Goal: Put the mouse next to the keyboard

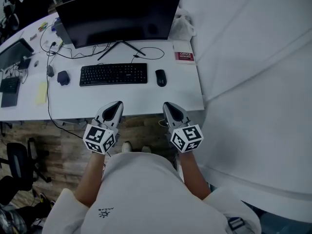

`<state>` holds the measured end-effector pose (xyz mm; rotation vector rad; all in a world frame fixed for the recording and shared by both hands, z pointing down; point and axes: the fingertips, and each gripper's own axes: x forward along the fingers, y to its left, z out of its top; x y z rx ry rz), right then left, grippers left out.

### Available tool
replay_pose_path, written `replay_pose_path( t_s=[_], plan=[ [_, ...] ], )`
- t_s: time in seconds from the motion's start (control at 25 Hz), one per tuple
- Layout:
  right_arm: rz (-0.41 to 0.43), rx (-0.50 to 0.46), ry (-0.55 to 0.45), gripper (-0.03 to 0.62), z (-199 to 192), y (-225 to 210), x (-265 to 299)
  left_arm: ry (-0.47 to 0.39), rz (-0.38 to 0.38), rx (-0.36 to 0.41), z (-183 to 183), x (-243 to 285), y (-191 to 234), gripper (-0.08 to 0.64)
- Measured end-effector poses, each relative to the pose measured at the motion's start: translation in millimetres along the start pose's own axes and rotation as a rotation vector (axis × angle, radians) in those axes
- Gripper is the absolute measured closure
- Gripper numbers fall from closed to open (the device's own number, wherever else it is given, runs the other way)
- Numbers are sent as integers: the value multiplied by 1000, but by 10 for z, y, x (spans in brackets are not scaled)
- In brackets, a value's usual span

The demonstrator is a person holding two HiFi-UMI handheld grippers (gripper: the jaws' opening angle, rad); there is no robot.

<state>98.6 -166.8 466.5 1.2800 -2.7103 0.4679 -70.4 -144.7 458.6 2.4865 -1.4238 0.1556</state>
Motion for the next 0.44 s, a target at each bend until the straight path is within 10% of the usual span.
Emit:
replay_pose_path(
  t_s=[0.44],
  plan=[
    [-5, -3, 0, 575, -41, -49, -73, 3, 3, 5, -15, 1, -81, 554]
  ],
)
